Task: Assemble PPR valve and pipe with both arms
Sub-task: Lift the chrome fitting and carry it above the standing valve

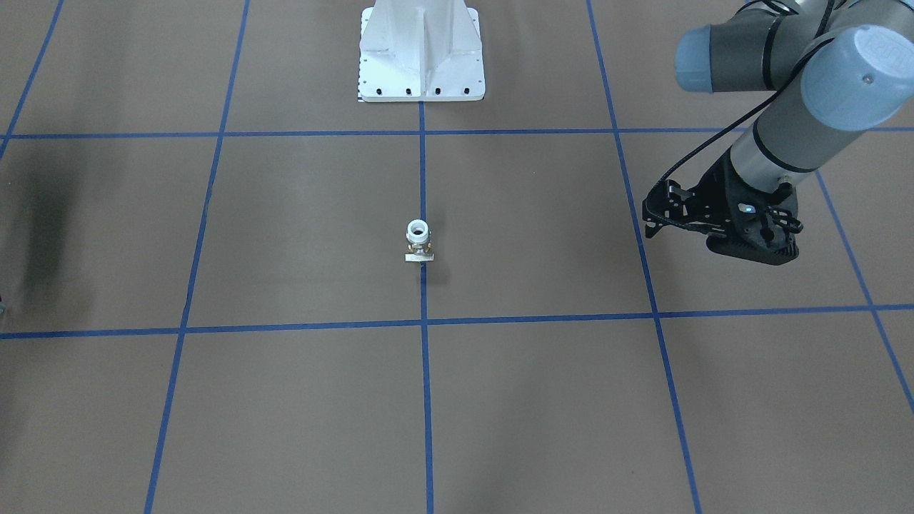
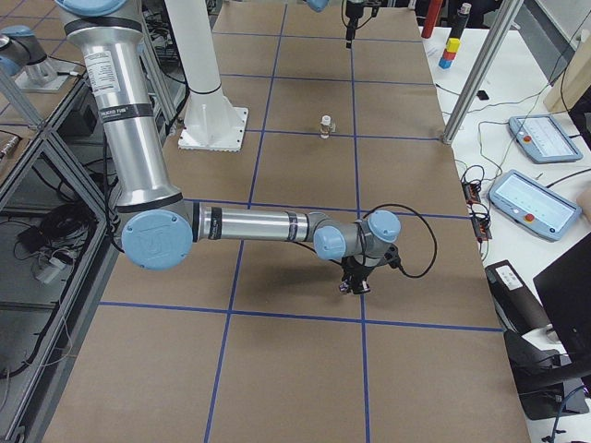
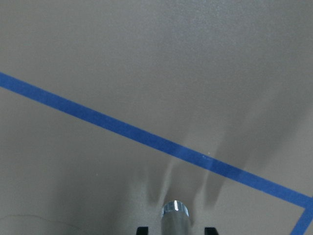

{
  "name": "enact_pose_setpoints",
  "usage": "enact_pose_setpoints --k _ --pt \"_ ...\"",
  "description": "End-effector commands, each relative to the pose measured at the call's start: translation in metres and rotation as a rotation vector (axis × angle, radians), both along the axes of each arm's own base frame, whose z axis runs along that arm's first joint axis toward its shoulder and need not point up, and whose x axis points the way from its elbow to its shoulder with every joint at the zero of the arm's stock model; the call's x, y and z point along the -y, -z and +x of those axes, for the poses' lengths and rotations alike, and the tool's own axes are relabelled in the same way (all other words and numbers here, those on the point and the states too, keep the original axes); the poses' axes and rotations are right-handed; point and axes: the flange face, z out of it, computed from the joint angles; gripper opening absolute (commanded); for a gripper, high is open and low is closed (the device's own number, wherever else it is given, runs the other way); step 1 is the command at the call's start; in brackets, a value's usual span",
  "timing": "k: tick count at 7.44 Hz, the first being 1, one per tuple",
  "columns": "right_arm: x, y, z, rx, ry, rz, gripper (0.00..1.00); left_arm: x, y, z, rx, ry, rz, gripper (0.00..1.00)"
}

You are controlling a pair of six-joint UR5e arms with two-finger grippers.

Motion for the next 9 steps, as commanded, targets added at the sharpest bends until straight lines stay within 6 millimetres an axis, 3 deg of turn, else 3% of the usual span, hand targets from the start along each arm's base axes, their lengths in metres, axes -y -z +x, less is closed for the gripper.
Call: enact_pose_setpoints --k 1,2,4,7,8,9 --pt "0.004 0.004 -0.001 0.002 -0.001 0.006 0.0 0.0 0.0 0.0 0.0 0.001 -0.002 1.0" --pt "0.005 0.009 0.0 0.006 -0.003 0.017 0.0 0.0 0.0 -0.001 0.0 0.002 -0.002 1.0" --pt "0.044 0.053 0.026 0.015 -0.066 0.03 0.0 -0.001 0.002 -0.001 -0.001 0.002 0.001 1.0" --pt "0.112 0.196 0.024 0.004 -0.109 -0.022 0.0 -0.001 -0.004 -0.007 0.003 0.001 0.014 1.0" --pt "0.128 0.245 0.006 0.025 -0.214 -0.075 0.0 0.002 -0.005 -0.011 0.012 0.013 0.018 1.0" --pt "0.135 0.297 -0.025 0.07 -0.283 -0.137 0.0 0.006 -0.011 -0.018 0.045 0.024 0.044 1.0"
